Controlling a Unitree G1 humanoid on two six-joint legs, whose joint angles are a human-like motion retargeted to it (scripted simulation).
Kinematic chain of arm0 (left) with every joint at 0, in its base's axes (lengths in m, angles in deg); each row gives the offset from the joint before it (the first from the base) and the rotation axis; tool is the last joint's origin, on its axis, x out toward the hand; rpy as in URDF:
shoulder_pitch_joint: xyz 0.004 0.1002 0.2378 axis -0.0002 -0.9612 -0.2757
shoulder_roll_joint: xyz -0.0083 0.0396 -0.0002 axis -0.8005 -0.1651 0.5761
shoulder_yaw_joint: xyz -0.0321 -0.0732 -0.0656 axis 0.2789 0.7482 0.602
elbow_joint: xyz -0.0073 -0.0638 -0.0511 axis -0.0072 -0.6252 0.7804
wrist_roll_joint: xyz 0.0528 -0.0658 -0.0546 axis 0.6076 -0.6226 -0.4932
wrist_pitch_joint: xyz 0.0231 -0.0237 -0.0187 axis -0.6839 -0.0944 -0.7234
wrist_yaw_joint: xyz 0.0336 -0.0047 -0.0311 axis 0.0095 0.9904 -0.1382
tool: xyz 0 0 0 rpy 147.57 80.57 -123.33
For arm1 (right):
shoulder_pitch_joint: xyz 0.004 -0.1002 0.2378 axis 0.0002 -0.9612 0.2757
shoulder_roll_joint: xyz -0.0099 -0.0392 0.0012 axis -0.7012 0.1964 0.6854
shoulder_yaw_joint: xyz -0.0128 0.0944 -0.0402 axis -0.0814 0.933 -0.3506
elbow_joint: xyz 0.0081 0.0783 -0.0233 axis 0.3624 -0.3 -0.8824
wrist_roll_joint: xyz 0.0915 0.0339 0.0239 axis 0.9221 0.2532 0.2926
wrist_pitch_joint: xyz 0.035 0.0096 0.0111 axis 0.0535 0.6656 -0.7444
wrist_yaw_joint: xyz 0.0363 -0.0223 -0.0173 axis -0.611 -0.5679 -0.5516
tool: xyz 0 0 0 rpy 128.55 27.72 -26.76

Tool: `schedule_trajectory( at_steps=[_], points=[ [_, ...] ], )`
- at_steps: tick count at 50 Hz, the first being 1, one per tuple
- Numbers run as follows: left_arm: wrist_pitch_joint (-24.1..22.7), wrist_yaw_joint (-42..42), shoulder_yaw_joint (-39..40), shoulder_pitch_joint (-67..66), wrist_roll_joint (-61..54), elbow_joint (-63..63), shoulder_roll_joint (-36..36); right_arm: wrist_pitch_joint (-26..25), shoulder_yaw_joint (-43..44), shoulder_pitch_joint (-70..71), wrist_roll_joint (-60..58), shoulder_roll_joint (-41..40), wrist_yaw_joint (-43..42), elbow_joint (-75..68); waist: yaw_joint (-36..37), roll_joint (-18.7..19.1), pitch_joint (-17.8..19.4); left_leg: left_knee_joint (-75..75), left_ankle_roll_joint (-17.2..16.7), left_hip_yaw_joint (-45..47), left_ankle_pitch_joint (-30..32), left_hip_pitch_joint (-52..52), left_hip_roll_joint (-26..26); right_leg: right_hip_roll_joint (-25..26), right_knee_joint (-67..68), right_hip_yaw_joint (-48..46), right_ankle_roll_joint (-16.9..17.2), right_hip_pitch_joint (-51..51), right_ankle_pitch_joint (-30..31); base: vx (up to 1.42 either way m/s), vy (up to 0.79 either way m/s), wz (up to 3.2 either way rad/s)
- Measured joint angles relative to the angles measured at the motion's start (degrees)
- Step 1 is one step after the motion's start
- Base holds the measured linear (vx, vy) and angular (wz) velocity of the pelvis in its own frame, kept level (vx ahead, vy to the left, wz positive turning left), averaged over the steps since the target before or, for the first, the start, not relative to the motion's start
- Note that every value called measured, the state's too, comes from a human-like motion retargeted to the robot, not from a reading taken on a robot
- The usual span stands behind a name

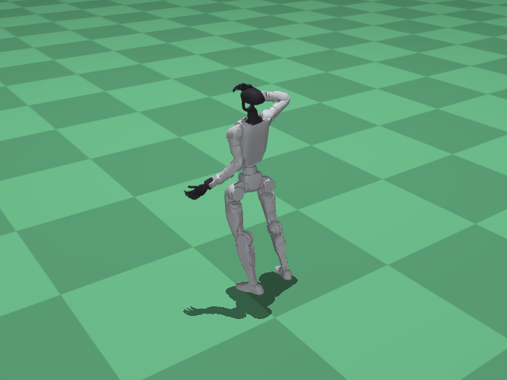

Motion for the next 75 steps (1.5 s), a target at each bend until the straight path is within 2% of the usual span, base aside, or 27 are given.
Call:
schedule_trajectory(
  at_steps=[3, 6, 8, 10, 13, 16, 19, 22, 26, 29, 35, 38, 43, 48, 52, 58, 60, 62, 64, 68, 75],
  points=[
    [-1.7, -0.5, -2.4, 1.2, 2.4, 12.0, 0.1, -2.7, 2.2, -3.3, -22.2, 1.6, -6.9, 0.2, 0.0, 1.5, 0.7, -0.1, 0.4, 0.5, 0.4, 0.2, 0.2, 0.3, -0.1, 0.2, 0.0, 0.0, 0.2, 0.01, -0.09, -0.10],
    [-4.3, -0.6, -5.1, 4.3, 5.7, 24.5, -2.1, -8.2, 4.9, -6.6, -48.9, 1.0, -11.6, -0.1, -0.6, 3.0, 1.0, -0.3, 1.0, 0.8, 0.8, 0.4, 0.4, 0.6, -0.1, 0.3, 0.0, 0.0, 0.5, 0.00, -0.08, -0.08],
    [-6.0, 0.1, -7.2, 8.4, 8.5, 32.3, -5.0, -12.3, 7.3, -9.3, -64.3, -0.8, -12.7, -0.3, -1.2, 3.8, 1.2, -0.4, 1.3, 0.9, 1.0, 0.7, 0.4, 0.6, 0.0, 0.4, 0.0, 0.2, 0.6, 0.00, -0.07, -0.03],
    [-7.5, 1.2, -9.6, 14.6, 11.5, 39.1, -9.4, -15.3, 10.4, -12.4, -73.9, -3.9, -11.4, -1.4, -2.0, 4.5, 1.2, -0.5, 1.5, 0.9, 1.2, 0.9, 0.4, 0.7, 0.1, 0.4, 0.0, 0.4, 0.6, 0.00, -0.06, 0.01],
    [-8.7, 2.1, -15.3, 28.7, 16.3, 45.8, -18.4, -17.5, 15.8, -17.1, -77.0, -11.0, -7.1, -5.3, -3.2, 4.9, 0.9, -0.5, 1.7, 0.8, 1.3, 1.4, 0.4, 0.6, 0.3, 0.4, 0.0, 0.8, 0.5, 0.00, -0.06, 0.04],
    [-8.4, 1.4, -25.0, 47.7, 21.5, 48.4, -27.9, -20.4, 18.7, -18.4, -77.4, -19.4, -3.5, -11.7, -4.5, 4.8, 0.3, -0.3, 1.8, 0.8, 1.4, 1.9, 0.4, 0.5, 0.6, 0.5, 0.0, 1.3, 0.3, 0.00, -0.02, 0.02],
    [-7.8, 0.1, -38.1, 69.7, 28.7, 47.0, -34.4, -21.2, 16.6, -12.7, -86.6, -26.7, -1.5, -19.2, -5.5, 4.5, -0.5, 0.0, 1.9, 0.9, 1.5, 2.4, 0.3, 0.3, 0.9, 0.6, 0.0, 1.9, 0.0, 0.00, 0.00, 0.00],
    [-7.4, 0.7, -52.3, 92.4, 37.1, 41.8, -36.9, -19.8, 12.6, -5.3, -88.7, -34.1, -5.9, -27.4, -5.8, 4.7, -0.9, 0.4, 1.6, 1.2, 1.8, 2.9, 0.6, 0.5, 1.0, 0.6, 0.0, 2.4, -0.1, 0.04, -0.06, -0.07],
    [-5.4, 5.5, -68.9, 117.5, 46.1, 31.8, -36.9, -21.7, 6.9, 4.2, -89.4, -41.3, -11.6, -37.0, -6.1, 4.6, -1.8, 0.8, 1.5, 1.7, 2.5, 3.4, 0.8, 0.5, 0.9, 0.7, 0.0, 3.0, 0.0, 0.06, -0.05, -0.07],
    [-3.9, 9.7, -79.2, 132.1, 48.3, 22.6, -36.8, -23.5, 1.9, 11.7, -88.4, -44.3, -15.4, -44.1, -6.1, 4.4, -2.3, 0.7, 1.2, 2.2, 3.2, 3.8, 0.9, 0.6, 0.9, 0.7, 0.0, 3.4, 0.2, 0.07, -0.05, -0.06],
    [-3.3, 13.2, -97.5, 152.8, 41.0, 3.4, -38.3, -25.8, -0.8, 21.0, -85.5, -45.7, -17.4, -59.3, -8.5, 2.4, -4.0, 0.4, 0.0, 3.4, 5.4, 4.4, 1.3, 1.0, 1.0, 0.9, 0.0, 3.5, 0.5, 0.07, -0.07, -0.10],
    [-3.3, 12.0, -102.9, 159.3, 36.6, -6.0, -39.6, -26.1, -0.8, 23.6, -84.0, -44.8, -17.6, -67.9, -9.0, 1.3, -4.8, 1.6, -0.6, 3.9, 6.8, 4.2, 1.9, 1.3, 0.9, 1.6, 0.0, 3.5, 0.9, 0.07, -0.12, -0.22],
    [-1.9, 9.1, -103.7, 164.1, 36.4, -20.6, -42.4, -26.3, -0.8, 26.0, -81.6, -42.1, -18.4, -82.8, -6.5, -0.5, -6.2, 8.6, -0.4, 2.2, 8.1, 2.0, 3.4, 1.5, 0.5, 4.2, 0.0, 4.0, 2.0, 0.07, -0.15, -0.32],
    [-0.7, 9.0, -103.7, 168.9, 40.3, -34.5, -45.2, -25.8, -0.8, 30.0, -77.4, -38.8, -20.2, -98.4, -3.5, -1.3, -6.4, 15.3, -1.1, -2.5, 4.7, -3.5, 5.9, 2.9, 0.4, 6.5, 0.0, 4.6, 2.7, 0.06, -0.11, -0.20],
    [-0.1, 9.1, -103.7, 173.1, 41.0, -44.8, -47.4, -25.2, -0.8, 34.9, -72.4, -36.3, -20.6, -111.0, -2.1, -0.4, -6.4, 12.2, -2.8, -3.1, 2.2, -6.6, 7.6, 4.6, 0.7, 6.4, 0.0, 5.0, 2.6, 0.06, 0.01, 0.02],
    [1.2, 7.5, -103.7, 179.3, 35.1, -56.4, -51.5, -25.0, -0.8, 42.5, -60.4, -32.5, -17.2, -125.5, -1.5, 0.6, -7.4, 6.3, -3.7, -1.0, 2.9, -6.7, 7.2, 4.4, 1.5, 4.7, 0.0, 5.6, 1.8, 0.08, 0.16, 0.11],
    [1.7, 5.4, -103.7, 179.8, 34.3, -58.7, -53.4, -24.5, -0.8, 42.0, -55.0, -30.6, -15.8, -127.5, -1.7, 0.4, -8.5, 5.7, -3.8, -0.8, 2.9, -6.1, 6.4, 3.6, 1.8, 4.2, 0.0, 5.8, 1.5, 0.10, 0.20, 0.09],
    [2.1, 6.3, -103.7, 181.0, 31.5, -60.0, -55.2, -24.5, -0.8, 43.3, -50.9, -28.2, -15.9, -128.0, -1.5, 0.2, -9.3, 5.1, -3.9, -0.9, 2.8, -5.5, 5.6, 2.9, 1.8, 3.5, 0.0, 5.9, 1.5, 0.10, 0.18, 0.05],
    [2.3, 6.8, -103.7, 182.1, 29.9, -60.4, -56.8, -24.8, -0.8, 42.2, -51.7, -25.2, -16.5, -127.9, -1.8, -0.4, -10.2, 4.4, -4.3, -1.0, 2.6, -4.9, 4.9, 2.3, 1.8, 2.9, 0.0, 6.0, 1.6, 0.09, 0.16, 0.03],
    [1.7, 8.6, -103.7, 181.7, 26.2, -60.9, -61.1, -23.5, -0.8, 45.6, -42.2, -21.9, -17.3, -126.4, -0.6, -0.3, -11.6, 3.0, -5.5, -1.0, 2.3, -3.7, 4.3, 1.8, 1.6, 1.8, 0.0, 6.6, 1.8, 0.08, 0.11, 0.00],
    [-0.9, 14.1, -103.7, 180.9, 20.9, -59.9, -68.5, -16.1, -0.8, 49.3, -32.1, -18.5, -24.1, -125.5, 0.1, 0.6, -11.9, 1.3, -5.9, -1.4, 1.8, -1.2, 3.6, 1.6, 1.3, 0.8, 0.0, 8.8, 1.9, 0.06, 0.06, 0.06]
  ],
)
